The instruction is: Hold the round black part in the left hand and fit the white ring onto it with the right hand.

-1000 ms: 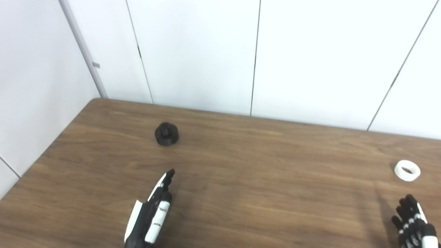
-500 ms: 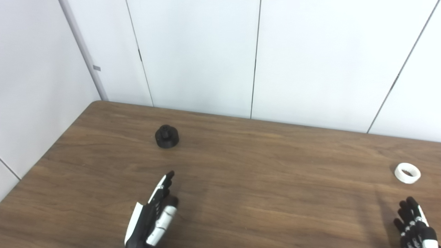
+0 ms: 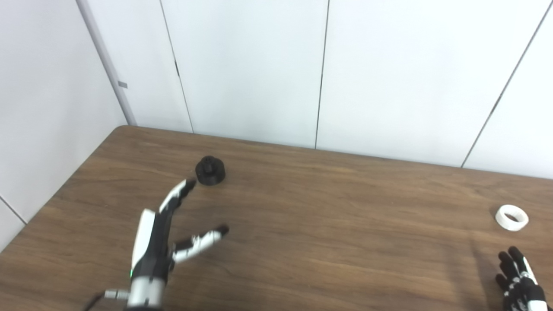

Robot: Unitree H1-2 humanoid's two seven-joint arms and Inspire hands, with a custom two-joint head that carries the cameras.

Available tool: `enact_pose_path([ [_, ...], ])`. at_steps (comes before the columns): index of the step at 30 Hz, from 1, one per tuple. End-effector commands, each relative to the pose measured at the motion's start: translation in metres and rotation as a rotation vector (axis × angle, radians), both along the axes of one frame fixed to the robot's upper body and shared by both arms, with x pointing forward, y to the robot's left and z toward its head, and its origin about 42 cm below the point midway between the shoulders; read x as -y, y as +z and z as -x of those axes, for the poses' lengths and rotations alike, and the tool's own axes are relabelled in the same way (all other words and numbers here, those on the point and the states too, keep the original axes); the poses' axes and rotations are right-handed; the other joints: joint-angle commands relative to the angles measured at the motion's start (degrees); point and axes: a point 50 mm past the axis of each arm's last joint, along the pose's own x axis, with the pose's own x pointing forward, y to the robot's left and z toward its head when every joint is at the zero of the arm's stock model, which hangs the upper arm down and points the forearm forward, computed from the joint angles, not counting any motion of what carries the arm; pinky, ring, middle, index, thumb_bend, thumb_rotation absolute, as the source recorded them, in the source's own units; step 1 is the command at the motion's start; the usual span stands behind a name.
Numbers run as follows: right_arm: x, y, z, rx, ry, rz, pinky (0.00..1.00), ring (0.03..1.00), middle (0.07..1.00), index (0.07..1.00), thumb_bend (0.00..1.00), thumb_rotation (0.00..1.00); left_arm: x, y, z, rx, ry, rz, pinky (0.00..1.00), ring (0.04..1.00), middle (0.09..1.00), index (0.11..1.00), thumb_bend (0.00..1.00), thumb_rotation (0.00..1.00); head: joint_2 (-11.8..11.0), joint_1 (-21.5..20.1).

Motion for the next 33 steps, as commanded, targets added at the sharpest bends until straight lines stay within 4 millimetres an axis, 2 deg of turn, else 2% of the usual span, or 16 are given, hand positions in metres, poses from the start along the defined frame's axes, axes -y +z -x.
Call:
enact_pose_path([
  [1,0.005,-0.012,0.029,-0.054,-0.013,0.013,1.00,1.000,0.968,0.969,0.50,1.00,-0.007,0.019,-0.005,0.030,0.040,-0.084,0.84,0.885,0.891,0.877,0.92,0.35,0.08,0.04],
  [5,0.005,-0.012,0.029,-0.072,0.005,0.008,1.00,1.000,0.990,0.994,0.56,1.00,-0.019,0.037,-0.025,0.004,0.068,-0.168,0.90,0.929,0.921,0.891,0.91,0.35,0.33,-0.17],
  [7,0.004,-0.010,0.029,-0.078,0.008,0.008,1.00,1.000,0.996,0.999,0.58,1.00,-0.026,0.043,-0.036,-0.006,0.071,-0.215,0.98,0.971,0.932,0.892,0.92,0.34,0.25,-0.21],
  [10,0.002,-0.008,0.028,-0.077,0.015,-0.006,1.00,1.000,1.000,1.000,0.58,1.00,-0.036,0.048,-0.053,-0.012,0.088,-0.299,1.00,0.972,0.925,0.881,0.94,0.35,0.31,-0.29],
  [24,0.002,-0.006,0.027,-0.080,0.023,-0.026,1.00,1.000,0.999,0.998,0.59,1.00,-0.063,0.033,-0.121,-0.140,0.166,-0.436,1.00,0.965,0.915,0.849,0.95,0.43,0.32,-0.91],
  [33,0.000,-0.005,0.029,-0.084,0.024,-0.028,1.00,1.000,1.000,0.998,0.57,1.00,-0.072,0.024,-0.150,-0.236,0.185,-0.458,1.00,0.966,0.917,0.834,0.97,0.44,0.52,-1.15],
])
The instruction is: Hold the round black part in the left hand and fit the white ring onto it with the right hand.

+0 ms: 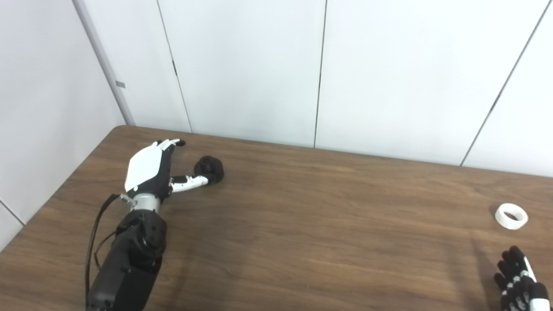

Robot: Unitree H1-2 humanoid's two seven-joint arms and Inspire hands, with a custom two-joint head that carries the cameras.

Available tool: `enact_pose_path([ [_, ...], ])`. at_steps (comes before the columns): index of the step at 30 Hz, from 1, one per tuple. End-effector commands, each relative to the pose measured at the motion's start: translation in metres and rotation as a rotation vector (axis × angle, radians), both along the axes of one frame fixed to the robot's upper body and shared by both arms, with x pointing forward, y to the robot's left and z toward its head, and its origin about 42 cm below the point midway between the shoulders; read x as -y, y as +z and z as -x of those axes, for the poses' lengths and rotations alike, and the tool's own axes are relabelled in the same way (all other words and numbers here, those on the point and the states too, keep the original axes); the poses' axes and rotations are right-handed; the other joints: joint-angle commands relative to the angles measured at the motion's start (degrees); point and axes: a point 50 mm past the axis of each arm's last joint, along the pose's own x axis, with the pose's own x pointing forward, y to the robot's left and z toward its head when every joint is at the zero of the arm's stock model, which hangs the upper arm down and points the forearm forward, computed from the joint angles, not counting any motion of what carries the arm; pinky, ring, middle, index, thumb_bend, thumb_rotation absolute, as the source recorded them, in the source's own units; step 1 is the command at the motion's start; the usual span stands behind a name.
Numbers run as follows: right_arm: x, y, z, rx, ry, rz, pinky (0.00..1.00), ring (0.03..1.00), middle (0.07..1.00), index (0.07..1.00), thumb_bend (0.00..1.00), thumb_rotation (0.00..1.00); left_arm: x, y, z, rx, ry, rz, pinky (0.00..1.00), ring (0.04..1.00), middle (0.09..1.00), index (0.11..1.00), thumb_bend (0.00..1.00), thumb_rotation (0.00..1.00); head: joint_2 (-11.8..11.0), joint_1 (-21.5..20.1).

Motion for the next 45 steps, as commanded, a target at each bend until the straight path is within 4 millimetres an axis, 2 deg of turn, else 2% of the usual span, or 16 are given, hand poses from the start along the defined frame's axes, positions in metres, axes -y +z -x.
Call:
enact_pose_path([
  [1,0.003,-0.009,0.029,-0.061,0.013,0.015,1.00,1.000,1.000,1.000,0.56,1.00,-0.006,0.024,-0.014,0.072,0.017,-0.037,1.00,0.964,0.916,0.832,0.97,0.44,0.08,0.08],
  [8,0.002,-0.009,0.031,-0.062,0.007,0.019,1.00,1.000,0.994,0.995,0.57,1.00,-0.008,0.021,-0.028,0.039,0.028,-0.010,1.00,0.958,0.912,0.818,0.95,0.41,0.26,-0.34],
  [15,0.000,-0.006,0.033,-0.063,-0.002,0.011,1.00,1.000,0.984,0.986,0.56,1.00,-0.010,0.019,-0.045,-0.024,0.019,-0.028,1.00,0.960,0.919,0.823,0.94,0.42,0.51,-0.77],
  [23,-0.001,-0.005,0.036,-0.069,-0.002,0.023,1.00,1.000,0.986,0.986,0.56,1.00,-0.007,0.018,-0.058,-0.052,0.004,0.018,1.00,0.961,0.913,0.804,0.96,0.38,0.76,-1.19],
  [45,-0.007,-0.001,0.039,-0.071,-0.021,0.027,1.00,0.996,0.972,0.973,0.55,1.00,0.002,0.018,-0.078,-0.117,-0.028,0.010,1.00,0.967,0.915,0.769,0.96,0.40,1.27,-2.18],
])
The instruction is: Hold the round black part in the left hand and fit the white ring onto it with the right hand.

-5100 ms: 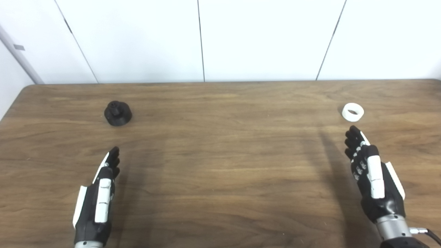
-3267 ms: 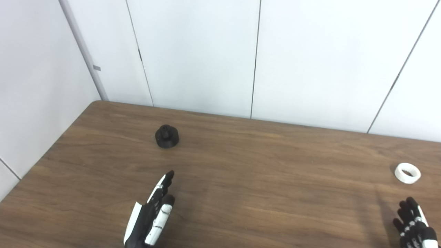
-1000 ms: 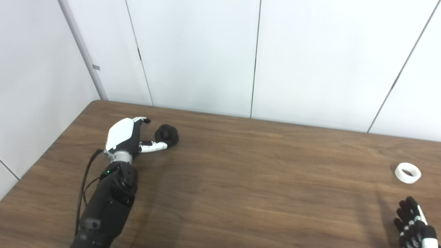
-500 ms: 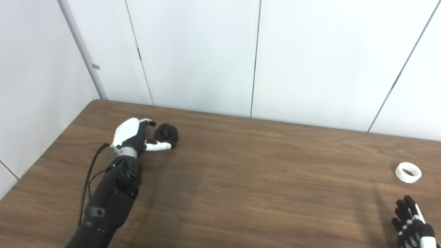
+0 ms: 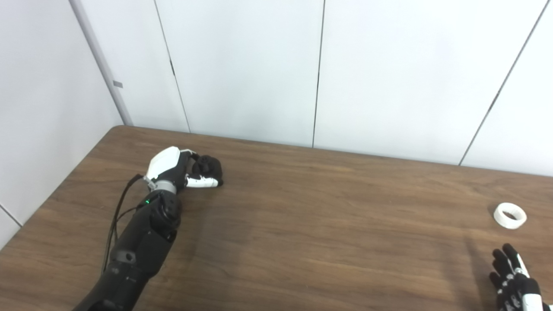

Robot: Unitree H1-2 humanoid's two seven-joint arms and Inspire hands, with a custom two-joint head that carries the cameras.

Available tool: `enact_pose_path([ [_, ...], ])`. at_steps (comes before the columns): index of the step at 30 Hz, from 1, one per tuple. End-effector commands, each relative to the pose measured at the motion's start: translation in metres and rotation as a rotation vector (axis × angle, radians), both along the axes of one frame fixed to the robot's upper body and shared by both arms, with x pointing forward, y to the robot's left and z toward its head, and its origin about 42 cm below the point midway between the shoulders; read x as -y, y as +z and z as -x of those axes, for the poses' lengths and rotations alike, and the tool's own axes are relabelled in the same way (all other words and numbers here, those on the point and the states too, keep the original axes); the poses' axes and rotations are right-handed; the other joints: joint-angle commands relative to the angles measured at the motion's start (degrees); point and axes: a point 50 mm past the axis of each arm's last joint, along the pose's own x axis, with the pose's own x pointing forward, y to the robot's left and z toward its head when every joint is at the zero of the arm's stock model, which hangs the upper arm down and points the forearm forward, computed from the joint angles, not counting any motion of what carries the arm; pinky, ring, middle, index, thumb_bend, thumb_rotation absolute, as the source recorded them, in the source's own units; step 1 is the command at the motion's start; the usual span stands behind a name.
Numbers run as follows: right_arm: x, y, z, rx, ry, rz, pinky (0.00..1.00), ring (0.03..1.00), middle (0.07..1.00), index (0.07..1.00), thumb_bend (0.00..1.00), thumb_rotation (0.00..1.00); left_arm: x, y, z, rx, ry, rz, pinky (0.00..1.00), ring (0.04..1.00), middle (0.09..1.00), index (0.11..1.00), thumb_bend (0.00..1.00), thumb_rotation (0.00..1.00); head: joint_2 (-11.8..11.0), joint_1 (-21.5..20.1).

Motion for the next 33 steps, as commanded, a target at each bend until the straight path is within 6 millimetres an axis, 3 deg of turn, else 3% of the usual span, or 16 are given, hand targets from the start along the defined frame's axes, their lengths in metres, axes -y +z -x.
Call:
enact_pose_path([
  [1,-0.0021,-0.0080,0.0372,-0.051,-0.012,0.000,1.00,0.995,0.970,0.970,0.54,1.00,-0.0041,0.0336,-0.0140,0.092,-0.006,-0.033,1.00,0.965,0.911,0.762,0.97,0.39,0.04,0.02],
  [10,-0.0021,-0.0073,0.0383,-0.057,-0.010,0.005,1.00,1.000,0.973,0.970,0.55,1.00,-0.0043,0.0342,-0.0140,0.099,-0.003,-0.048,1.00,0.958,0.895,0.730,0.92,0.33,0.29,0.16],
  [20,-0.0017,-0.0067,0.0397,-0.057,-0.011,-0.001,1.00,1.000,0.973,0.970,0.58,1.00,-0.0071,0.0344,-0.0136,0.086,-0.001,-0.065,1.00,0.957,0.885,0.695,0.90,0.34,0.74,0.16],
  [26,-0.0019,-0.0067,0.0395,-0.049,-0.019,-0.006,1.00,0.993,0.965,0.965,0.59,1.00,-0.0068,0.0323,-0.0132,0.136,0.009,-0.032,1.00,0.939,0.866,0.615,0.85,0.20,0.86,0.11],
  [27,-0.0020,-0.0067,0.0396,-0.047,-0.019,-0.006,1.00,0.991,0.964,0.965,0.58,1.00,-0.0067,0.0321,-0.0129,0.146,0.014,-0.019,1.00,0.932,0.856,0.588,0.82,0.15,0.86,0.11],
  [28,-0.0020,-0.0066,0.0396,-0.045,-0.018,-0.006,1.00,0.990,0.964,0.966,0.57,1.00,-0.0066,0.0321,-0.0127,0.153,0.017,-0.010,1.00,0.933,0.854,0.541,0.68,0.11,0.86,0.11],
  [30,-0.0024,-0.0062,0.0399,-0.044,-0.015,-0.007,1.00,0.991,0.964,0.968,0.56,1.00,-0.0065,0.0316,-0.0127,0.170,0.023,0.013,1.00,0.935,0.848,0.499,0.55,0.07,0.86,0.11],
  [33,-0.0024,-0.0061,0.0401,-0.044,-0.010,-0.010,1.00,0.995,0.965,0.972,0.56,1.00,-0.0064,0.0310,-0.0129,0.182,0.029,0.028,1.00,0.933,0.835,0.486,0.52,0.05,0.86,0.11],
])
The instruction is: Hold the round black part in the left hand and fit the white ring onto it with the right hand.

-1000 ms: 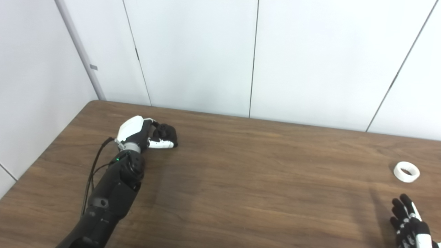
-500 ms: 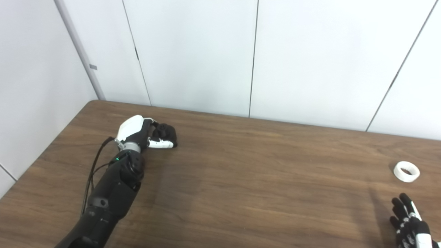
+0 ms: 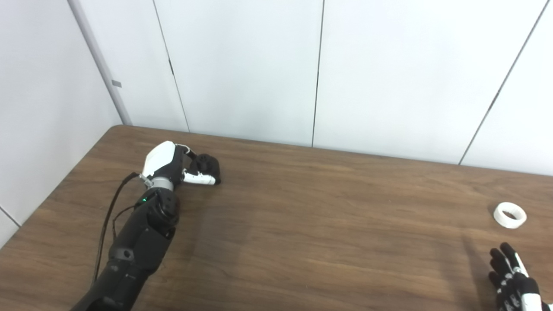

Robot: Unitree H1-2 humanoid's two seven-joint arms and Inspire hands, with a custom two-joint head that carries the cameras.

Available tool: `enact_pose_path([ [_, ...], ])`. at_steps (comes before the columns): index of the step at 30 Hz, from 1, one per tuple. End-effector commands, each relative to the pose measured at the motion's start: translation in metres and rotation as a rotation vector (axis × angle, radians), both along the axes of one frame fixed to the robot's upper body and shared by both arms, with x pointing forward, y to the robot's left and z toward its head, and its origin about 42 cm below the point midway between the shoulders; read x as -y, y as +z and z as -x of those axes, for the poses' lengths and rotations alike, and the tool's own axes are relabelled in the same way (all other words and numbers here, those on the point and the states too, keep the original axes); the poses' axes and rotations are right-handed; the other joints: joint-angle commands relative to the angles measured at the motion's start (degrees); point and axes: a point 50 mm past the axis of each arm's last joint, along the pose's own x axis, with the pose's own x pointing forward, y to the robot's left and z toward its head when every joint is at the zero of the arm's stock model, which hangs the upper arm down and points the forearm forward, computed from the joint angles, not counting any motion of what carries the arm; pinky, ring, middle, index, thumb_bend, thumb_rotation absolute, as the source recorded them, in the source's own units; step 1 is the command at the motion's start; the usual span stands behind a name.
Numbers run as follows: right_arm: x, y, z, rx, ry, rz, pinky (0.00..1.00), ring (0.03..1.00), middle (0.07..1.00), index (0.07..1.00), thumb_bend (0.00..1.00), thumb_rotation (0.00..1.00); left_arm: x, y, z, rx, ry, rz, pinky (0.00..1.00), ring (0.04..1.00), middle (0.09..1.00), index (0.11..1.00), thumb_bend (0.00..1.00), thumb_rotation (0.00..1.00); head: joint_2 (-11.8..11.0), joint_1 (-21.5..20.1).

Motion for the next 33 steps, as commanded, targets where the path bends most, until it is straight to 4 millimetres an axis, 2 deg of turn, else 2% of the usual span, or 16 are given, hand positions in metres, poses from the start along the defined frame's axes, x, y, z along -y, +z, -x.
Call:
enact_pose_path([
  [1,-0.001,-0.009,0.038,-0.050,-0.011,-0.007,1.00,0.997,0.966,0.972,0.55,1.00,-0.004,0.029,-0.012,0.107,0.004,-0.025,1.00,0.933,0.834,0.485,0.52,0.05,0.07,0.02],
  [10,-0.002,-0.008,0.039,-0.059,-0.006,-0.009,1.00,1.000,0.976,0.981,0.57,1.00,-0.001,0.027,-0.010,0.122,-0.024,-0.054,1.00,0.925,0.824,0.484,0.52,0.04,0.07,-0.20],
  [13,-0.003,-0.007,0.039,-0.054,-0.007,-0.007,1.00,1.000,0.975,0.981,0.54,1.00,0.000,0.027,-0.009,0.125,-0.040,-0.068,1.00,0.918,0.822,0.485,0.52,0.04,0.38,-0.68],
  [19,-0.005,-0.008,0.038,-0.056,-0.010,0.001,1.00,0.997,0.971,0.975,0.54,1.00,0.005,0.033,-0.001,0.152,-0.096,-0.161,1.00,0.886,0.796,0.484,0.52,0.05,0.97,-1.95],
  [25,-0.006,-0.009,0.036,-0.066,-0.008,0.001,1.00,1.000,0.968,0.966,0.58,1.00,0.022,0.038,0.022,0.182,-0.169,-0.172,1.00,0.903,0.790,0.483,0.52,0.05,1.49,-3.12],
  [33,-0.011,-0.009,0.032,-0.057,-0.006,0.021,1.00,0.969,0.954,0.959,0.57,1.00,0.055,0.041,0.071,0.242,-0.288,-0.142,1.00,0.919,0.799,0.483,0.52,0.05,3.14,-6.24],
])
